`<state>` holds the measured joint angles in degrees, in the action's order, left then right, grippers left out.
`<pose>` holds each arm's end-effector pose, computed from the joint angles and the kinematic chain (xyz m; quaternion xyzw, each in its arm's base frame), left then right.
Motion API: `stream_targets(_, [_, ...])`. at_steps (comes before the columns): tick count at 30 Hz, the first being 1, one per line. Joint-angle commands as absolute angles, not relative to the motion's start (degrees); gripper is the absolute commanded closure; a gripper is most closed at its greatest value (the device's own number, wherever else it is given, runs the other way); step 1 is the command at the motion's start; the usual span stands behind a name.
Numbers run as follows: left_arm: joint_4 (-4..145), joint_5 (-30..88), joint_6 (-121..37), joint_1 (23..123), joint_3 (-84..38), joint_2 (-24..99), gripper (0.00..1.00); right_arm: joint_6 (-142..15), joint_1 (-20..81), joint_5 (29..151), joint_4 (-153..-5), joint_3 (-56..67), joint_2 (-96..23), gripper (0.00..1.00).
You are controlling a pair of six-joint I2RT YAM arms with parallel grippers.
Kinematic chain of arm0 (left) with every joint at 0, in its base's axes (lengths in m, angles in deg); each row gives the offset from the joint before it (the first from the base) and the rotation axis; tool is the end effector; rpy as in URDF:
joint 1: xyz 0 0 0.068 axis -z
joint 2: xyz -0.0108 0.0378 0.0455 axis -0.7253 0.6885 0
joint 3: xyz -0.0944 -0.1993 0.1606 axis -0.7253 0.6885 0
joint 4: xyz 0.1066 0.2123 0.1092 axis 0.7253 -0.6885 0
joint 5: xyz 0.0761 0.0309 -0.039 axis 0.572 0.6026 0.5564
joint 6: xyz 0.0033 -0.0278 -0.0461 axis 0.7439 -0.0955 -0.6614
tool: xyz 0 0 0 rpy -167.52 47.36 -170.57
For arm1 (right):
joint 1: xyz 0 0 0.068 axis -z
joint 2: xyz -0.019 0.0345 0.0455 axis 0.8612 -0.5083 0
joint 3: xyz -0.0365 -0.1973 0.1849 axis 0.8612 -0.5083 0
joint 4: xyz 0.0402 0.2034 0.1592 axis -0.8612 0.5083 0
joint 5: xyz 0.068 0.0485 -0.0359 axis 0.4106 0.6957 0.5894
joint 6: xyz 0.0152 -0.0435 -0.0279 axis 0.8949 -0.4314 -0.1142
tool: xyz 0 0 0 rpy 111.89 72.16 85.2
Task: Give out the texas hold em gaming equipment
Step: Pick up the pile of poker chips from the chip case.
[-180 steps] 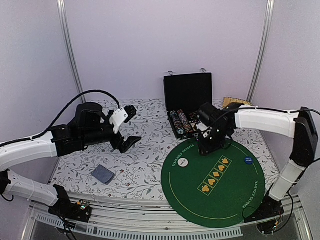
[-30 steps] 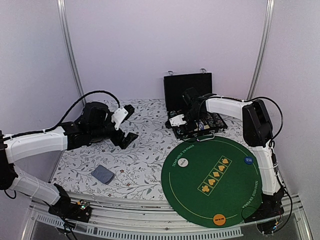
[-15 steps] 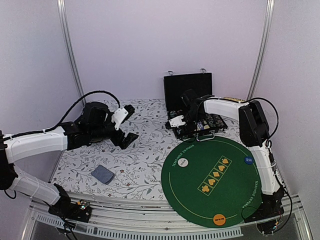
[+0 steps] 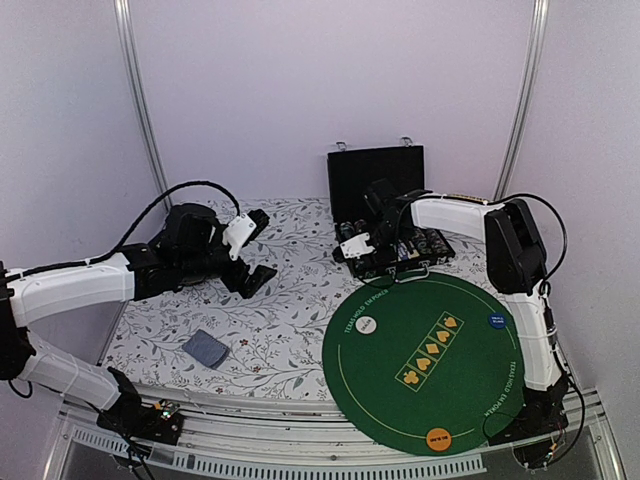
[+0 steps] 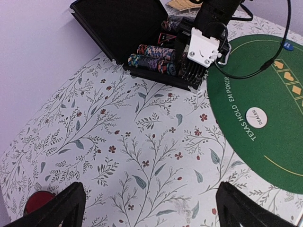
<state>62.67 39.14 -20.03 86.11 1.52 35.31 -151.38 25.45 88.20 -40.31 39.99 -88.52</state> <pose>0.2194 -0.1800 0.2613 0.3622 0.7882 -0.1098 0.4852 0.4124 0.2828 0.1689 -0.8251 0.5084 -0.0471 0.2420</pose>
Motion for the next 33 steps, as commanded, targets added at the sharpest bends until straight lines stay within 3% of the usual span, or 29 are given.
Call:
stream_targets(1, [62.37,38.0,-20.69,85.33,1.45,34.33,0.02,-151.64,24.36,87.27,-34.04,38.34,-88.73,0.53])
stream_targets(10, [62.19,37.34,-20.84,85.38,1.37,34.34,0.02,-151.72,24.07,85.53,-35.68,40.03,-89.58,0.5])
stream_targets(19, [62.24,37.58,-20.74,85.43,1.41,33.98,0.02,-152.24,24.14,85.77,-31.27,44.67,-98.23,0.49])
stream_targets(33, [62.28,37.68,-20.58,85.43,1.45,33.81,0.02,-150.59,23.21,84.53,-26.85,40.81,-92.98,0.5])
